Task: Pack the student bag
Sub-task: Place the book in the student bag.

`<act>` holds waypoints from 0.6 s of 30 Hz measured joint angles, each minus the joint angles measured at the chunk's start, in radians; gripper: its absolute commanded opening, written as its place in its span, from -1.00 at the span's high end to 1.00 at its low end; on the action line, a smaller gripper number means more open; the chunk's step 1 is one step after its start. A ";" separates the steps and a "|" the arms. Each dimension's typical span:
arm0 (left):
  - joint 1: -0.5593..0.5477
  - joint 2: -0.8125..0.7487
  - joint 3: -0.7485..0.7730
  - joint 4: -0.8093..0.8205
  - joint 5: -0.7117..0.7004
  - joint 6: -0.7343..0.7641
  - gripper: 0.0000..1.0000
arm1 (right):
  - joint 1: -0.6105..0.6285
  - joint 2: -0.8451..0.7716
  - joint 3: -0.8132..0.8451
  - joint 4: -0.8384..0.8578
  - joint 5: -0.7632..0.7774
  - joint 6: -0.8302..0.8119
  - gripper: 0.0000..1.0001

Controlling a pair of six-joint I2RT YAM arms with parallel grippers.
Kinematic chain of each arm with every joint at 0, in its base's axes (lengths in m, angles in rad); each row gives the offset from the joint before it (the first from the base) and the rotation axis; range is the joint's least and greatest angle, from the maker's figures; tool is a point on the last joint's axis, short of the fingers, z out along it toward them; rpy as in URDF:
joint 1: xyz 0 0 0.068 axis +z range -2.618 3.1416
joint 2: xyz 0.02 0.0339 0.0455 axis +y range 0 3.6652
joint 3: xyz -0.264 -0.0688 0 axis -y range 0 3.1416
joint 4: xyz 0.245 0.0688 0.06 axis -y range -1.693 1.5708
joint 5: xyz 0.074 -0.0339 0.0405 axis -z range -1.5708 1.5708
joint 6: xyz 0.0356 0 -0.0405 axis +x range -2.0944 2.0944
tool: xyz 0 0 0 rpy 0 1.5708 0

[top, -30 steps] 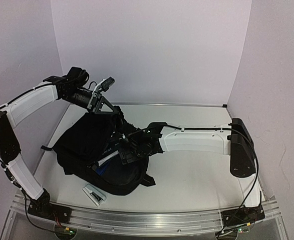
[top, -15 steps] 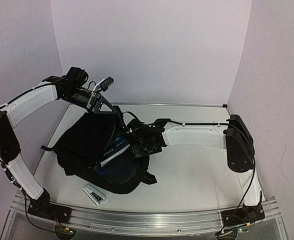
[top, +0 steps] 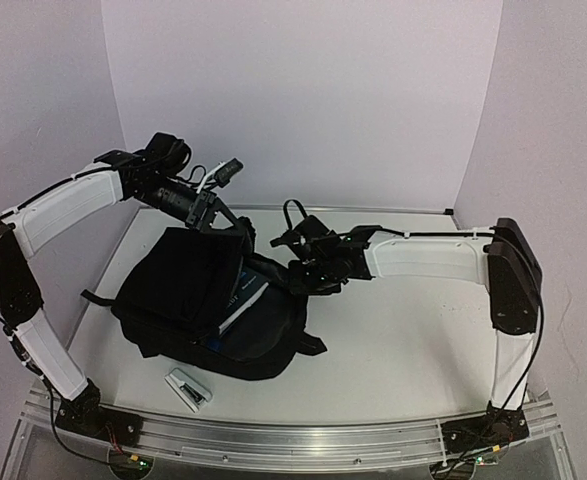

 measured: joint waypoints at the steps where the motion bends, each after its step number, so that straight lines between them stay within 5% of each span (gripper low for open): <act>1: -0.012 0.000 0.000 -0.004 -0.010 -0.002 1.00 | -0.002 -0.019 -0.021 0.014 -0.013 0.006 0.29; 12: -0.217 0.018 -0.121 0.018 -0.057 -0.085 0.99 | -0.089 -0.237 -0.302 0.237 -0.208 0.087 0.19; 18: -0.315 0.088 -0.185 -0.008 -0.073 -0.111 0.50 | -0.119 -0.261 -0.353 0.306 -0.299 0.103 0.05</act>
